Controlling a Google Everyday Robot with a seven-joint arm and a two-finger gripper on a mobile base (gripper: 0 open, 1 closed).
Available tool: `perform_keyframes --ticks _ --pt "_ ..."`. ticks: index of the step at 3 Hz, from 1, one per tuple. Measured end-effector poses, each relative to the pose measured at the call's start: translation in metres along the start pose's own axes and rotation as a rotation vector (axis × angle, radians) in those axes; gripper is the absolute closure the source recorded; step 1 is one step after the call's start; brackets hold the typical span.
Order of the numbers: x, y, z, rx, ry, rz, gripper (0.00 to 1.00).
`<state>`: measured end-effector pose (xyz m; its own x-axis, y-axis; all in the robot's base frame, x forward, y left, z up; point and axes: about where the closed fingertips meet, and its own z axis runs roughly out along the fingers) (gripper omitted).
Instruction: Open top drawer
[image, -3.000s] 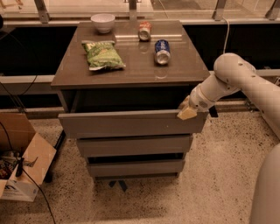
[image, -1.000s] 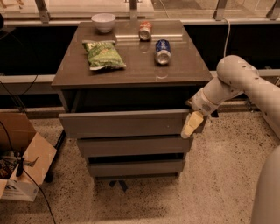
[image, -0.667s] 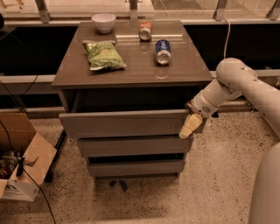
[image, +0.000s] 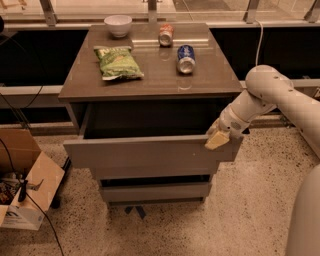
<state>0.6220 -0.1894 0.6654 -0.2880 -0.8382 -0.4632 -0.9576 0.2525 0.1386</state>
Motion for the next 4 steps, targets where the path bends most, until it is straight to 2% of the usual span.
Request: perform_keyframes --ticks 1,2,3,4 --pt "0.008 0.018 -0.016 0.038 -0.005 0.004 1.0" --pt "0.008 0.018 -0.015 0.038 -0.005 0.004 0.6" --pt "0.02 0.043 -0.025 0.069 -0.015 0.051 0.41" --pt "0.022 0.046 -0.026 0.074 -0.015 0.057 0.18"
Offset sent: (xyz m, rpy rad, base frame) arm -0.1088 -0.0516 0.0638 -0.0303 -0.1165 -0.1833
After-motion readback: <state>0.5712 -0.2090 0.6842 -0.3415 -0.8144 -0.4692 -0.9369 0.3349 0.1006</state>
